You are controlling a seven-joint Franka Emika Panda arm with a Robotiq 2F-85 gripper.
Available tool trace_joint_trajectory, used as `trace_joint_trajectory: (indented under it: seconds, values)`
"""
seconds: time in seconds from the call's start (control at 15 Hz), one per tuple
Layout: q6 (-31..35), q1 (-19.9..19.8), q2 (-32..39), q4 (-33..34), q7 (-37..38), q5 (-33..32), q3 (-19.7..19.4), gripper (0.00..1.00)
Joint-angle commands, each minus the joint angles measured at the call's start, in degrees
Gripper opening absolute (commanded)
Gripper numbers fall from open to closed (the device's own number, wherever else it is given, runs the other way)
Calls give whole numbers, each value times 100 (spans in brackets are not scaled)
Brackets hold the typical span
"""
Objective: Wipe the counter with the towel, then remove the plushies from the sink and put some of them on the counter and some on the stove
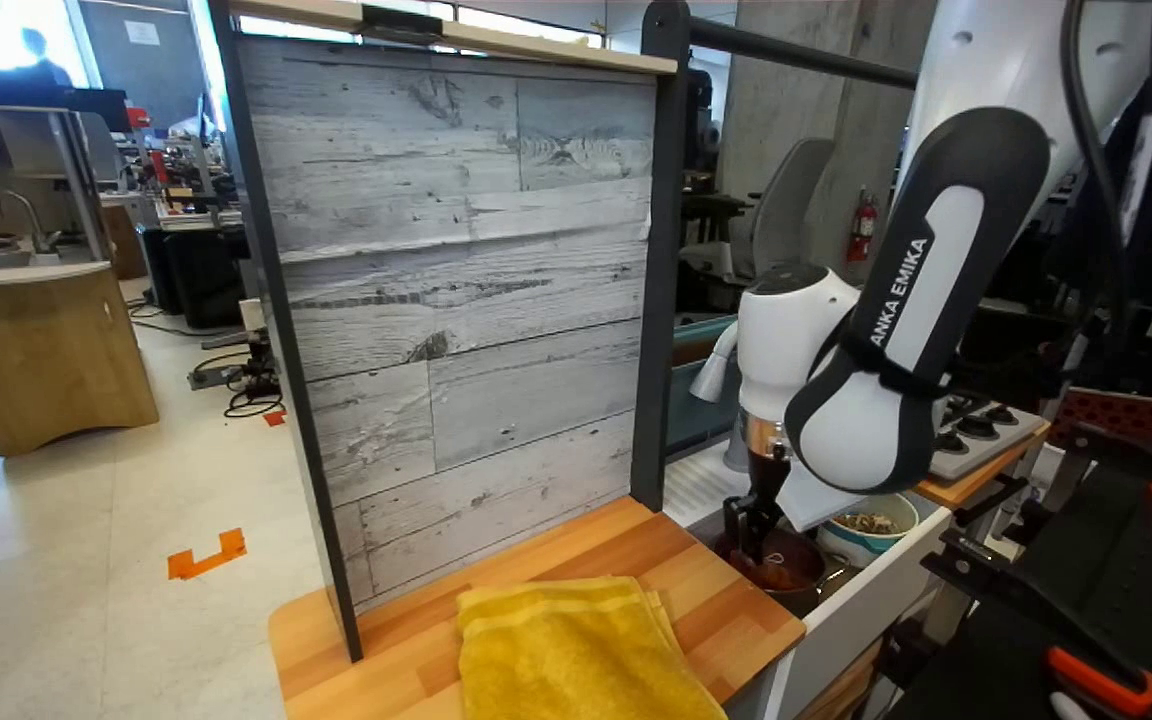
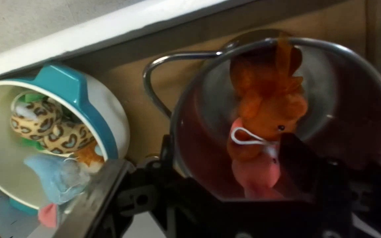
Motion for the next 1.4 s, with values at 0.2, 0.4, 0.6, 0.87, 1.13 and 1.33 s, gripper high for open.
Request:
trace_joint_trajectory:
  seconds: [0.2,0.4,0.6,0.87,1.13,1.33]
  values:
    - [499,226,390,223,-303,585,-160,29]
    - [622,297,373,146,-371,726,-145,5]
    - [716,302,300,35,-489,818,-63,0]
    - [765,296,349,6,-579,922,-59,0]
    - [873,247,-225,-703,-935,827,4,0]
    - [1799,-33,-1033,-1667,-1515,767,313,0]
